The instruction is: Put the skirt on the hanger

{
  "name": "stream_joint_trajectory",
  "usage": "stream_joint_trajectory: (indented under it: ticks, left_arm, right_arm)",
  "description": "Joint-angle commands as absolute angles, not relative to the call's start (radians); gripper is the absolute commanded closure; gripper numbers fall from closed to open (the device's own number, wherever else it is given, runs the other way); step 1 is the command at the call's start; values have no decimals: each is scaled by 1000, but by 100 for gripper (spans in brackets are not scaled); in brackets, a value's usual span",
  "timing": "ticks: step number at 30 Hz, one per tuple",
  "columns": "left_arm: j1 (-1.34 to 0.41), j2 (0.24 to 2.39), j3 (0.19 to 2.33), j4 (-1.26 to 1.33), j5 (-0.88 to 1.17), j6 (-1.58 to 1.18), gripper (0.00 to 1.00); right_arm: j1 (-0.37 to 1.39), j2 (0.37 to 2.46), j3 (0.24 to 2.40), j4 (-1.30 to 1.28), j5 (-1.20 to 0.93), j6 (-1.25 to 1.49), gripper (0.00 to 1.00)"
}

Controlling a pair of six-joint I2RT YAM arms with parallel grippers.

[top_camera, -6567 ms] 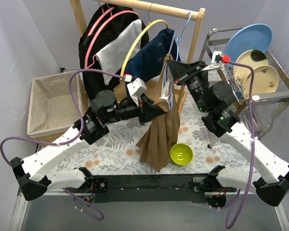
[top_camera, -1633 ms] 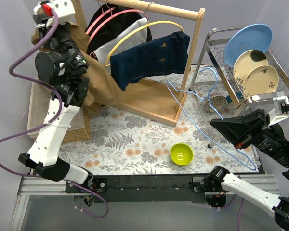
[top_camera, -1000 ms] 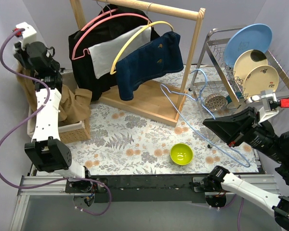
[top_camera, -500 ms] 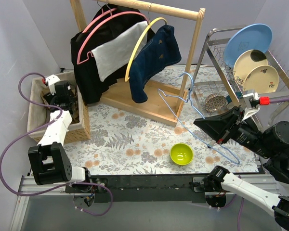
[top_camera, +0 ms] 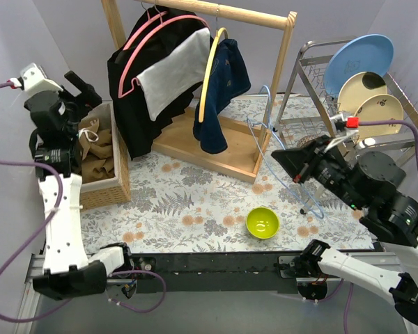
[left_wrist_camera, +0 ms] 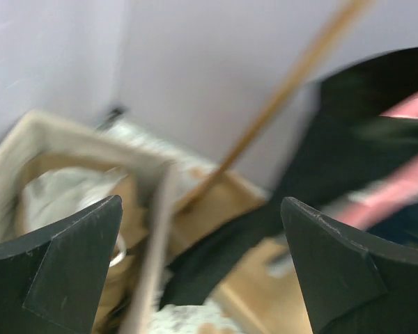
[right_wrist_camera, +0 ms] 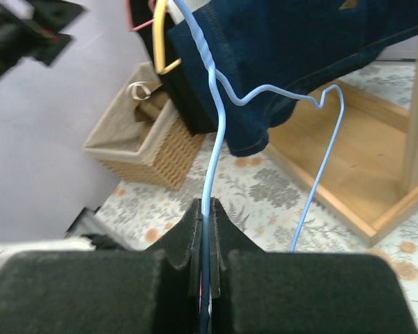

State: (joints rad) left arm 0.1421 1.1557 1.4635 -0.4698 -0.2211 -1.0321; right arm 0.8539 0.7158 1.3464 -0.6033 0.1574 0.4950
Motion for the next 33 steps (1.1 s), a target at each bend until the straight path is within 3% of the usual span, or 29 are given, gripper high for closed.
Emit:
stream_joint_trajectory:
  ticks: [1, 5, 12, 19, 33]
  left_arm:
    - [143, 1086, 1508, -537, 164, -1048, 2]
    - [143, 1000, 1430, -502, 421, -1054, 2]
    - [134, 826, 1255, -350, 698, -1091, 2]
    - [127, 693, 1083, -241, 762, -1180, 2]
    - [124, 793, 1135, -82, 931, -1287, 2]
  right_arm:
    - [861, 805, 1387, -461, 316, 446, 99]
    - [861, 908, 1439, -373, 408, 397, 99]
    - [861, 1078, 1505, -171, 471, 353, 99]
    - [861, 1154, 1522, 18, 594, 261, 99]
    - [833, 1298, 1559, 277, 761, 120, 99]
